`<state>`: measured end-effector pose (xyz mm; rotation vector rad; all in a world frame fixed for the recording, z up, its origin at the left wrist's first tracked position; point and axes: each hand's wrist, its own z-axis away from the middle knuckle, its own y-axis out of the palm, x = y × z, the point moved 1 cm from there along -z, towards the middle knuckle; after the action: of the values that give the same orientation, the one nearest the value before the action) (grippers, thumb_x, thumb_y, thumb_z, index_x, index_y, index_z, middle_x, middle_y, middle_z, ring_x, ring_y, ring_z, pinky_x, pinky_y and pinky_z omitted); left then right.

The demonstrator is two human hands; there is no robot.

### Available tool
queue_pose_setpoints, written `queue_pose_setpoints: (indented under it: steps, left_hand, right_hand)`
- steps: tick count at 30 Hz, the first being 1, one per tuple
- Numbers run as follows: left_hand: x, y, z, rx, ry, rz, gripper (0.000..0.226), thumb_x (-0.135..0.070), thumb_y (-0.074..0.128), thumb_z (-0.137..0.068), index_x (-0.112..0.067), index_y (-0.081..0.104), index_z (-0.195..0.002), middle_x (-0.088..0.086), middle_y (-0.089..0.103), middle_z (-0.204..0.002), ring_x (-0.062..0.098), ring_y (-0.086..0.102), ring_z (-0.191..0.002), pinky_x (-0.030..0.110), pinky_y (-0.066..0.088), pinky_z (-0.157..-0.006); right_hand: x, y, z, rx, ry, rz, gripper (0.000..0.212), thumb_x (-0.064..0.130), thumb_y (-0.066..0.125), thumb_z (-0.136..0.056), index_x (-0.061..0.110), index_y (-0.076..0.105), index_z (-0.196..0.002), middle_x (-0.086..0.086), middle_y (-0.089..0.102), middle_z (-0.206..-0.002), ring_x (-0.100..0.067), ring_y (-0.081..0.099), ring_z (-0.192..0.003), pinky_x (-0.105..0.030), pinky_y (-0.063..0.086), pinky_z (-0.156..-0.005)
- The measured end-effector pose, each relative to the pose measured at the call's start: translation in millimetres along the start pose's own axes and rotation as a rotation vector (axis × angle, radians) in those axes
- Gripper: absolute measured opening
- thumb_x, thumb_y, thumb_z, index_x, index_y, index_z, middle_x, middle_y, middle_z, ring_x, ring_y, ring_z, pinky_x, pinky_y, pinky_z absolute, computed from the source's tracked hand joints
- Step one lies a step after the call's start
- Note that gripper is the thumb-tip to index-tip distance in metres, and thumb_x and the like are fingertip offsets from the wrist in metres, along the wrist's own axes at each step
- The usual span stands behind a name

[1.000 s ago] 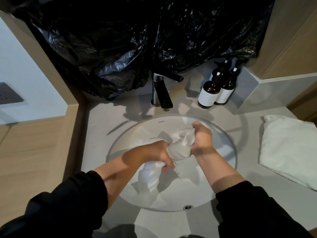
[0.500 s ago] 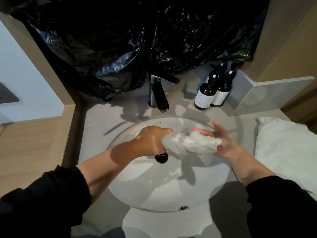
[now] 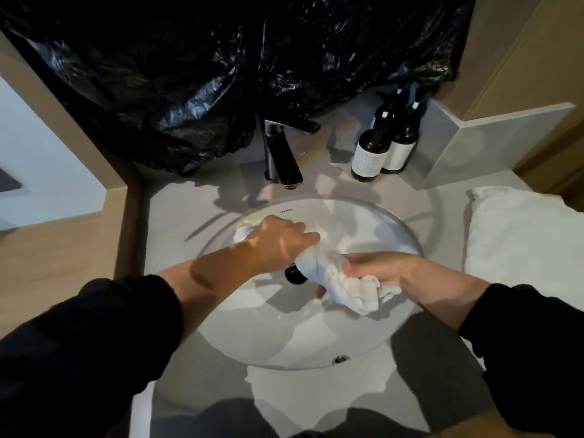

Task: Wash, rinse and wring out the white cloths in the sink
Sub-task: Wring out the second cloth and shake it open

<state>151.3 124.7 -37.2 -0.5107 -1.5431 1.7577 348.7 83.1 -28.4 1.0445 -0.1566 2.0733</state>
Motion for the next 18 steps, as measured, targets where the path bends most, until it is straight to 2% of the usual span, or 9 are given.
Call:
queue_pose_setpoints:
  steps: [2,3,5,6,7,10,13,15,18]
  left_hand:
    - [-2,-7,-7,0.044,-0.002,-0.041,0.036,-0.012,0.051,-0.092,-0.02,0.044,-0.126,0.003,0.057,-0.102,0.024,0.059,-0.092,0.033,0.039,-0.065]
    - [-4,-8,-12,0.08,-0.008,-0.052,0.034,-0.014,0.053,-0.091,-0.019,0.045,-0.124,0.003,0.058,-0.101,0.024,0.059,-0.09,0.032,0.038,-0.064]
    - [-9,-6,-21,0.164,-0.035,-0.041,0.027,-0.017,0.055,-0.089,-0.019,0.049,-0.115,0.0,0.059,-0.095,0.022,0.056,-0.083,0.032,0.038,-0.064]
    - [-8,-5,-25,0.212,-0.07,0.0,0.021,-0.018,0.055,-0.087,-0.02,0.052,-0.108,-0.002,0.058,-0.09,0.022,0.055,-0.08,0.031,0.039,-0.063]
    - [-6,-4,-30,0.26,-0.109,0.054,0.013,-0.018,0.056,-0.085,-0.019,0.054,-0.098,-0.004,0.057,-0.084,0.021,0.056,-0.077,0.03,0.041,-0.06]
    - [0,8,-40,0.358,-0.198,0.351,0.002,-0.018,0.062,-0.079,-0.017,0.061,-0.081,0.001,0.063,-0.079,0.021,0.061,-0.07,0.028,0.047,-0.057]
    - [4,10,-32,0.555,-0.217,0.695,0.026,-0.006,0.071,-0.071,-0.01,0.066,-0.096,0.006,0.065,-0.091,0.024,0.061,-0.083,0.032,0.05,-0.072]
    - [4,13,-26,0.644,-0.208,0.78,0.037,-0.006,0.074,-0.069,-0.008,0.067,-0.105,0.007,0.067,-0.104,0.025,0.063,-0.097,0.035,0.05,-0.086]
    - [4,27,-23,0.482,-0.299,0.873,0.03,-0.013,0.073,-0.066,-0.012,0.068,-0.096,0.007,0.069,-0.096,0.026,0.065,-0.089,0.038,0.053,-0.078]
  right_hand:
    - [10,6,-2,0.052,0.052,0.311,0.059,0.04,0.085,-0.059,0.01,0.055,-0.099,0.005,0.067,-0.061,-0.008,0.059,-0.045,-0.019,0.045,-0.038]
    - [12,8,-8,-0.03,0.083,0.444,0.042,0.034,0.077,-0.069,0.009,0.059,-0.097,0.0,0.067,-0.064,-0.012,0.057,-0.046,-0.019,0.043,-0.041]
    - [14,8,-18,-0.214,0.168,0.689,0.025,0.03,0.073,-0.074,0.012,0.069,-0.091,-0.005,0.071,-0.077,-0.02,0.061,-0.06,-0.028,0.051,-0.058]
    - [14,8,-23,-0.284,0.205,0.777,0.021,0.03,0.072,-0.075,0.013,0.072,-0.087,-0.004,0.073,-0.078,-0.021,0.064,-0.065,-0.031,0.055,-0.066]
    - [16,11,-24,-0.333,0.228,0.851,0.019,0.028,0.068,-0.076,0.011,0.072,-0.083,-0.005,0.074,-0.074,-0.022,0.066,-0.063,-0.029,0.055,-0.063]
    - [25,15,-20,-0.406,0.141,0.968,0.014,0.016,0.054,-0.081,0.007,0.066,-0.081,-0.013,0.068,-0.061,-0.022,0.056,-0.046,-0.017,0.035,-0.036]
    - [27,21,-15,-0.339,0.13,0.971,0.007,0.017,0.055,-0.08,0.014,0.059,-0.076,-0.007,0.066,-0.056,-0.022,0.055,-0.046,-0.018,0.034,-0.038]
    - [23,21,-18,-0.3,0.156,0.997,0.004,0.016,0.054,-0.079,0.02,0.055,-0.078,-0.002,0.066,-0.056,-0.022,0.056,-0.048,-0.02,0.038,-0.041]
    - [16,10,-30,-0.477,0.1,1.115,0.017,0.022,0.059,-0.076,0.021,0.049,-0.09,0.003,0.062,-0.067,-0.019,0.061,-0.053,-0.022,0.043,-0.045]
